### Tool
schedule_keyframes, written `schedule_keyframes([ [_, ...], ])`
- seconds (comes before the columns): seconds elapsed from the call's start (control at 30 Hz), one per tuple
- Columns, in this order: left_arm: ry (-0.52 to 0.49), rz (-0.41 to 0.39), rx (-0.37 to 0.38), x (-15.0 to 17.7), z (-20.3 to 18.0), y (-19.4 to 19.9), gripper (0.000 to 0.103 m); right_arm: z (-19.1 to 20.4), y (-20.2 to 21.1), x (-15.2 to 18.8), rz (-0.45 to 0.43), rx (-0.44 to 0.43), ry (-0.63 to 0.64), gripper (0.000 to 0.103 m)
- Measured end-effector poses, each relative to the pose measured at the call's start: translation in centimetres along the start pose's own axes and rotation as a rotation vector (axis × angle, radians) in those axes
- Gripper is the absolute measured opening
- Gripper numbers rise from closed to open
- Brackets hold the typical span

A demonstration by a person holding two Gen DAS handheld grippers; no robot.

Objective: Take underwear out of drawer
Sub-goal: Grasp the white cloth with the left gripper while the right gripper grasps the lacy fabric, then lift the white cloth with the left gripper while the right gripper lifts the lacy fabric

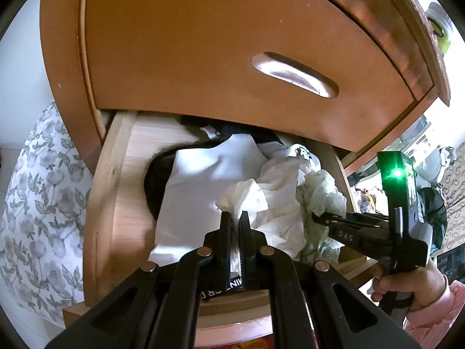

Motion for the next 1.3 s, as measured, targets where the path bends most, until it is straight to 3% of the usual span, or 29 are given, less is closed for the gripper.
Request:
schedule_keyframes([
  [0.1, 0.001, 0.006, -0.003, 0.2, 0.0, -0.3, 0.004, -0.7, 0.4, 0.3, -0.034, -0.009, -0.004, 0.013],
  [0.23, 0.009, -0.015, -0.015, 0.1, 0.3, 0.4, 0.004, -2.3, 2.6, 0.5, -0.103, -0.016, -0.031, 0.009],
  [0.7, -0.083, -0.233, 0.012, -0.8, -4.9, 9.8, 0.004, -5.3, 18.3, 2.2, -0.483, -0.115, -0.062, 0.008],
  [1.3, -0.235, -0.561, 0.076, 2.0, -11.4, 27.2, 0.004, -3.4, 28.9, 9.5, -0.641, -0.227, -0.028, 0.008],
])
Point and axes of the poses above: each gripper's, at about its wrist camera, not at the fingertips, and y roughly against the way its jaws point, z to its left, x to its underside, the point moved 4 cm from there along -y, roughly the way its jaws point, and after that the axes turned 10 degrees about x, right-handed, at the moved point
